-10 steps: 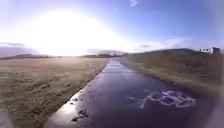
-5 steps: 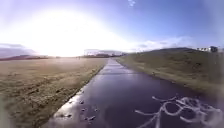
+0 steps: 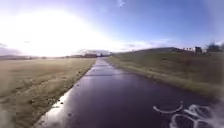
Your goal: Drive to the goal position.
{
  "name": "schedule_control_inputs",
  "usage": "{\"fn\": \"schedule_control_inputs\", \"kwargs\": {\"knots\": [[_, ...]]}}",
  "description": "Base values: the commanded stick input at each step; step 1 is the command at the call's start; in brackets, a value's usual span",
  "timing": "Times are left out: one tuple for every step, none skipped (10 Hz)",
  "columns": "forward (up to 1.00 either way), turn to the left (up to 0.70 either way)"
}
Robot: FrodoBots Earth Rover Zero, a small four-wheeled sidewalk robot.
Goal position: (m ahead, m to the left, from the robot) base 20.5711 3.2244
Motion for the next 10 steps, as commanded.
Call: {"fn": "schedule_control_inputs", "kwargs": {"knots": [[1.00,0.00],[1.00,0.00],[1.00,0.00],[1.00,0.00],[1.00,0.00],[1.00,0.00],[1.00,0.00],[1.00,0.00],[1.00,0.00],[1.00,0.00]]}}
